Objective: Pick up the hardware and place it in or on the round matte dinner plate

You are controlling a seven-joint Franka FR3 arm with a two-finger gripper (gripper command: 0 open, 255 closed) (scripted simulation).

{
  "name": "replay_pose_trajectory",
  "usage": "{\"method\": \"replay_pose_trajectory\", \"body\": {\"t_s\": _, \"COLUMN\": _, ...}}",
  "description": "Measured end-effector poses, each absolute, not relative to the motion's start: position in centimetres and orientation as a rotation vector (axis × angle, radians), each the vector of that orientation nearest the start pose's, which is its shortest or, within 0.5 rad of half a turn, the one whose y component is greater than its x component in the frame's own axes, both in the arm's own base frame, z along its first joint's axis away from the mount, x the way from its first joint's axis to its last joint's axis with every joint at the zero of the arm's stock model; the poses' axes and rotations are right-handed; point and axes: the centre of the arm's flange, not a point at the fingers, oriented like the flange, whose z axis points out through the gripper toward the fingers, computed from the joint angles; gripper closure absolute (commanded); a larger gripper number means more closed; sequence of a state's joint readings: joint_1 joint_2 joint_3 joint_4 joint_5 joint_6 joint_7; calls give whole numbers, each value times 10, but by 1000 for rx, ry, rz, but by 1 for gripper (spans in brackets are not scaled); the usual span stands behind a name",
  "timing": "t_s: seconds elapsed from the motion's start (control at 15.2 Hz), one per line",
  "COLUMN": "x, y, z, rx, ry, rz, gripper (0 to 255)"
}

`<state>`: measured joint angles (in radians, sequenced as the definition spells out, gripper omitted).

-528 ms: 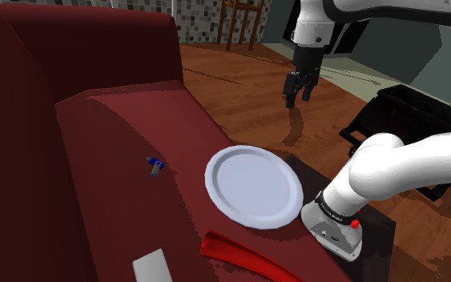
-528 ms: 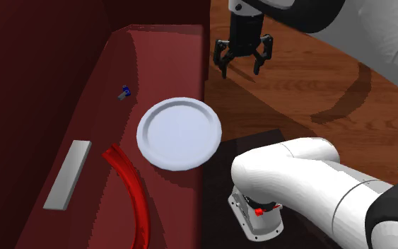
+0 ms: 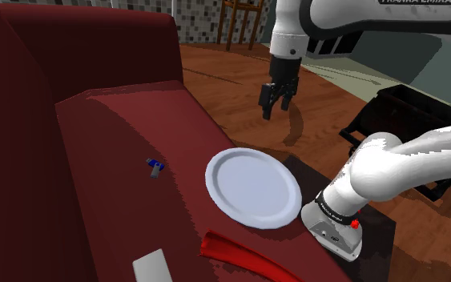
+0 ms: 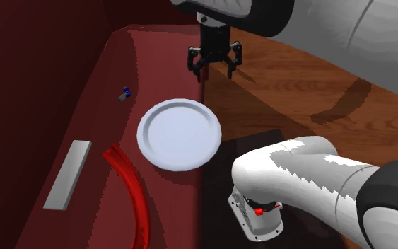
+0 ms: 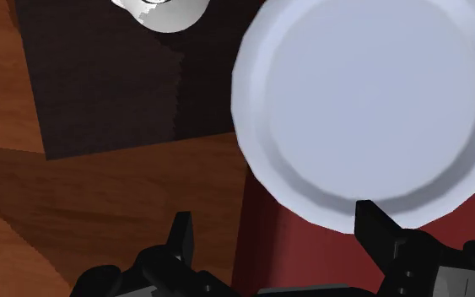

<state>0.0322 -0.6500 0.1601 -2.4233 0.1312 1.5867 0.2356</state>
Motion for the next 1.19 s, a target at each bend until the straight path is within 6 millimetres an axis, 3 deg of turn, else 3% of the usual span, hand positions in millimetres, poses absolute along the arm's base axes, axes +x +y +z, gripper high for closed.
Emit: {"method": "replay_pose_trajectory", "body": {"t_s": 1.19, "x": 406, "y": 292, "z": 439, "rx": -3151, "ry": 114, "rz": 138, "gripper": 0}}
